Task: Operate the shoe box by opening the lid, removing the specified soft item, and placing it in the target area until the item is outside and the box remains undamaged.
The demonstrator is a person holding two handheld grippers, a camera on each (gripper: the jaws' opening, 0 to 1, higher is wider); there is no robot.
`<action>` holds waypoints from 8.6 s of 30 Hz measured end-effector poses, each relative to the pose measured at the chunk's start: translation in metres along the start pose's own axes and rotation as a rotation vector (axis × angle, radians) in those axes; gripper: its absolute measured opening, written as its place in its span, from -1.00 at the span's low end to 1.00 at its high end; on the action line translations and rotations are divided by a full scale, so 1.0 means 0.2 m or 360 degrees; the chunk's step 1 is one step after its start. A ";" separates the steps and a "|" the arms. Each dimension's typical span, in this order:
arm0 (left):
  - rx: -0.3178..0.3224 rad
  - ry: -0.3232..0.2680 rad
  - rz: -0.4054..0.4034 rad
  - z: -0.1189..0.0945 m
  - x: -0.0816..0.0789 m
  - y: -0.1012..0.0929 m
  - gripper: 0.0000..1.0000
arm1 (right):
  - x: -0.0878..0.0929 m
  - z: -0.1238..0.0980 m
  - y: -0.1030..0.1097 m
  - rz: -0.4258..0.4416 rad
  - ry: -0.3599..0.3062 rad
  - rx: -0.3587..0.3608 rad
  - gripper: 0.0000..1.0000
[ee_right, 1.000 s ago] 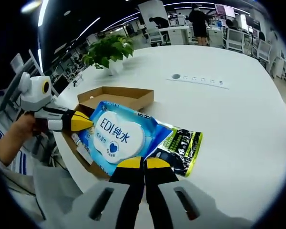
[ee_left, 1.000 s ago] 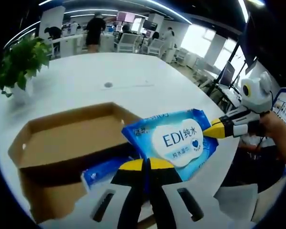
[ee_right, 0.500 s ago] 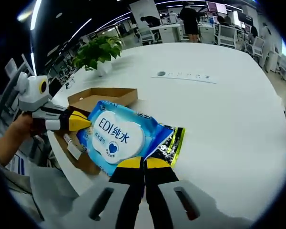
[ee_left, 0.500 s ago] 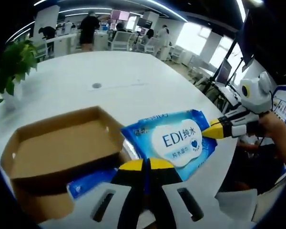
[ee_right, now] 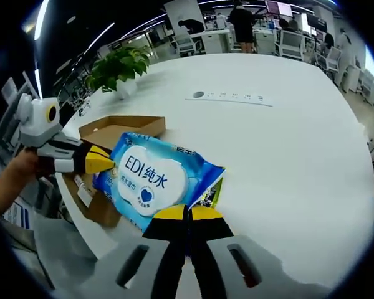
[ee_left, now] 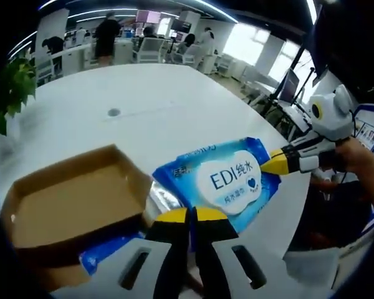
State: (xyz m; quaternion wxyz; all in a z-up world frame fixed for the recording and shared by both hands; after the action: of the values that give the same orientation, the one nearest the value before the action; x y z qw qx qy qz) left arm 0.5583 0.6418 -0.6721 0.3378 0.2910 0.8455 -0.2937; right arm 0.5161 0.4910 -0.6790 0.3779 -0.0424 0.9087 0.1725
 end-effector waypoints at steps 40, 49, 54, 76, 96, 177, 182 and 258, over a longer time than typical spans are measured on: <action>-0.0135 0.0245 0.0448 0.22 0.09 0.08 -1.00 | 0.17 0.37 -0.17 -0.0006 0.0119 0.0041 -1.00; -0.0150 0.0268 0.0520 0.22 0.10 0.08 -1.00 | 0.19 0.40 -0.17 -0.0008 0.0133 0.0036 -1.00; -0.0153 0.0282 0.0548 0.23 0.10 0.09 -1.00 | 0.19 0.41 -0.17 -0.0027 0.0147 0.0037 -1.00; -0.0085 0.0297 0.0657 0.13 0.09 0.08 -0.95 | 0.17 0.42 -0.17 -0.0036 0.0154 0.0060 -1.00; -0.0037 0.0116 0.0425 -0.06 0.06 0.08 -0.70 | 0.11 0.36 -0.15 -0.0192 0.0073 0.0091 -0.79; -0.0169 0.0187 0.0567 -0.25 0.36 0.60 -0.88 | 0.03 0.38 0.87 -0.0896 0.0100 -0.0554 -0.62; -0.0174 0.0163 0.0552 -0.25 0.35 0.60 -1.00 | 0.06 0.42 0.92 -0.0931 0.0126 -0.0596 -0.62; -0.0142 -0.0080 0.0538 -0.55 0.03 0.48 -1.00 | -0.06 0.34 1.20 -0.1151 0.0143 -0.0729 -1.00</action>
State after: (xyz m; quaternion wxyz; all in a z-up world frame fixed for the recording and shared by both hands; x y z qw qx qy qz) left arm 0.5770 0.7833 -0.6398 0.4161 0.4062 0.7880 -0.2021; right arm 0.5193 0.7394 -0.6476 0.3549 -0.4485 0.7890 0.2243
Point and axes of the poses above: the point that each gripper's makers call its tool centre point, and the gripper's own axes: z roughly forward along the fingers, y roughly to its left, x roughly out of its underside, the point moved 2 cm from there along -z, roughly backward along the fingers, and after that the axes turned 8 degrees about -y, right-handed, at the moved point
